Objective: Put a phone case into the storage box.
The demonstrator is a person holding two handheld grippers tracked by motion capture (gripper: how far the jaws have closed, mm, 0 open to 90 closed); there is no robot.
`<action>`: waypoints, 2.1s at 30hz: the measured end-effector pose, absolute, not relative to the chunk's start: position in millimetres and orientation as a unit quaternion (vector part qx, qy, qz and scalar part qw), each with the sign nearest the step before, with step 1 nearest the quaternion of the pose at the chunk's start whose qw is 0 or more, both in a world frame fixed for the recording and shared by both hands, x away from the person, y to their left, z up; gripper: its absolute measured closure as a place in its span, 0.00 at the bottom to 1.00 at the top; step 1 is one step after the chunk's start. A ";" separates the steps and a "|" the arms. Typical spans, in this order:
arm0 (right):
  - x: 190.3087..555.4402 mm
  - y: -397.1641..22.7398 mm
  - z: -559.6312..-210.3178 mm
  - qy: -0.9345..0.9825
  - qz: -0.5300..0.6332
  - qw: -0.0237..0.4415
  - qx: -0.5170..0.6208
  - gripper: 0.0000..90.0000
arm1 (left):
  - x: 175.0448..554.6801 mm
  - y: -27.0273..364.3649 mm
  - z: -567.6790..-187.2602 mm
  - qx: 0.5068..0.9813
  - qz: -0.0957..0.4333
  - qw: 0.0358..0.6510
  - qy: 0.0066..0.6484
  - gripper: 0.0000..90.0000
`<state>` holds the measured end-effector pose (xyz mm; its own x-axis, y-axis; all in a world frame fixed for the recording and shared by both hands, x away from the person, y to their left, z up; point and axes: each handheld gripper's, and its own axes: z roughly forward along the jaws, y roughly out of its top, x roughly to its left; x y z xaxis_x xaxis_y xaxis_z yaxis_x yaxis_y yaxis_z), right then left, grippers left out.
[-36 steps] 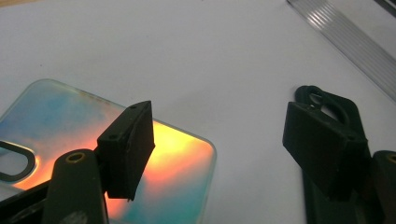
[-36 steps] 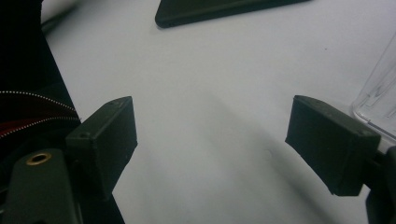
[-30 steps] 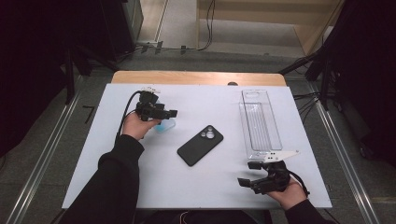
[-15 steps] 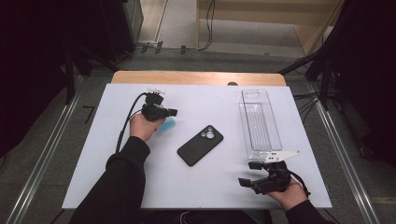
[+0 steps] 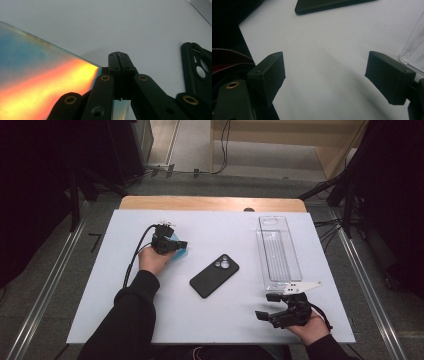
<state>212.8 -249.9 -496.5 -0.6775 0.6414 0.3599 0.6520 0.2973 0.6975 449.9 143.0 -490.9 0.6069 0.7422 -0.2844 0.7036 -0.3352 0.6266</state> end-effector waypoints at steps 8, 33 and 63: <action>213.0 -249.7 -496.6 -0.807 -0.434 0.007 -0.401 0.16 | 450.3 137.2 -492.6 0.820 0.034 0.368 0.437 1.00; 212.8 -249.7 -496.4 -0.806 -0.436 0.008 -0.400 0.16 | 443.5 133.6 -498.6 0.831 0.022 0.350 0.432 1.00; 212.1 -250.6 -495.4 -0.804 -0.439 0.008 -0.401 0.16 | 411.7 185.6 -491.9 0.824 0.018 0.328 0.462 1.00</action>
<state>212.1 -250.6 -495.4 -0.6787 0.6374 0.3648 0.6516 0.2934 0.6996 411.7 185.6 -491.9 0.5724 0.7731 -0.2731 0.7491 -0.3575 0.5578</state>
